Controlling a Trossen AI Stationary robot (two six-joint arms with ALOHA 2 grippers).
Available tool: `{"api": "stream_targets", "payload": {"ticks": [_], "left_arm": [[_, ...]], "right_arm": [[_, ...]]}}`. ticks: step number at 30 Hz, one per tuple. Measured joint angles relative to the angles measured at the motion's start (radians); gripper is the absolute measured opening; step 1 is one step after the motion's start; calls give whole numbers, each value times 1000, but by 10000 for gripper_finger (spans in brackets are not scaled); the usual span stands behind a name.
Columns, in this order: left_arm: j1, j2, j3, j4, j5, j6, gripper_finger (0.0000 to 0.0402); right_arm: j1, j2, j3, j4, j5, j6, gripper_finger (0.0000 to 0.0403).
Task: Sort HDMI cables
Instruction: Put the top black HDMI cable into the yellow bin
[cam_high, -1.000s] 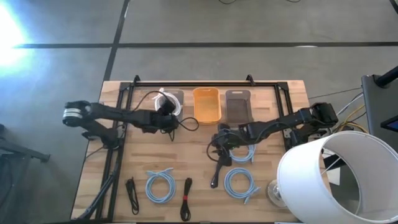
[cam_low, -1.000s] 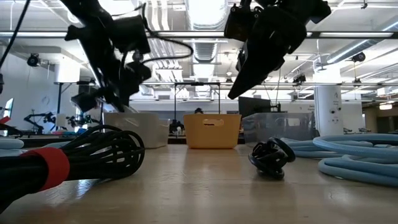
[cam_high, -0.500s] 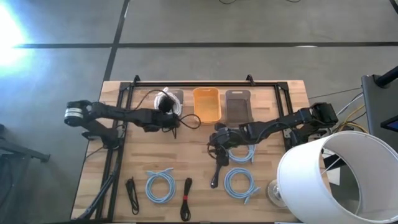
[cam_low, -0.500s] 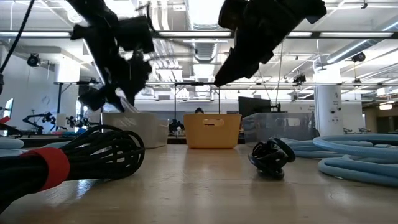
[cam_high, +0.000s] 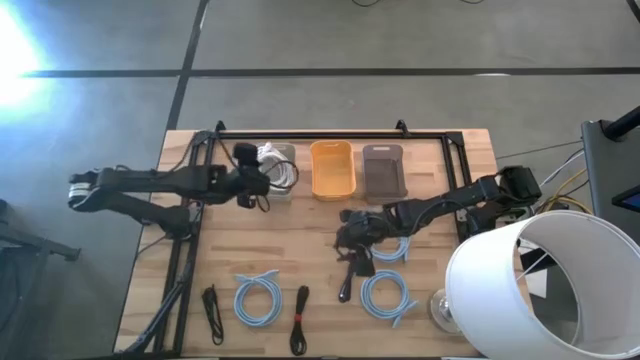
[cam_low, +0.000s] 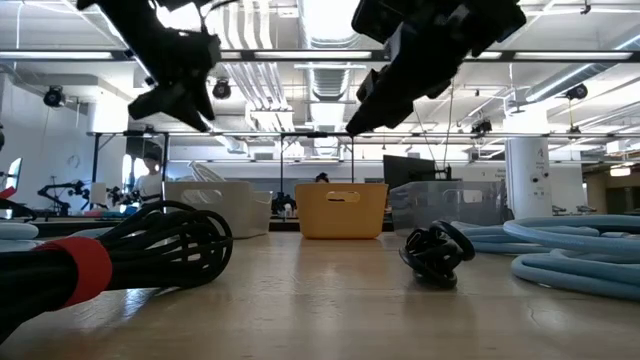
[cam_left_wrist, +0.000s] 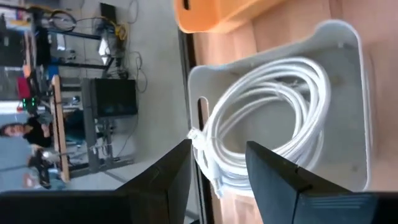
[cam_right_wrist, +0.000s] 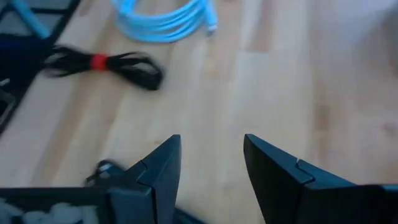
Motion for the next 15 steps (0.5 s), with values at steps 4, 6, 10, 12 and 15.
{"api": "stream_targets", "payload": {"ticks": [4, 6, 10, 12, 15], "left_arm": [[0, -53, -4, -8, 23, -64, 154], [0, -67, -4, -9, 38, -84, 154], [0, -73, -5, -9, 52, -92, 154], [0, -71, -5, -8, 52, -92, 154], [0, -66, -5, -9, 52, -92, 154]], "right_arm": [[37, 39, 0, -22, -28, -4, 189], [59, 58, 0, -50, -28, -34, 194], [94, 92, 0, -89, -21, -111, 196], [102, 109, 0, -88, -11, -167, 196], [110, 137, 0, -87, 49, -218, 196]]}}
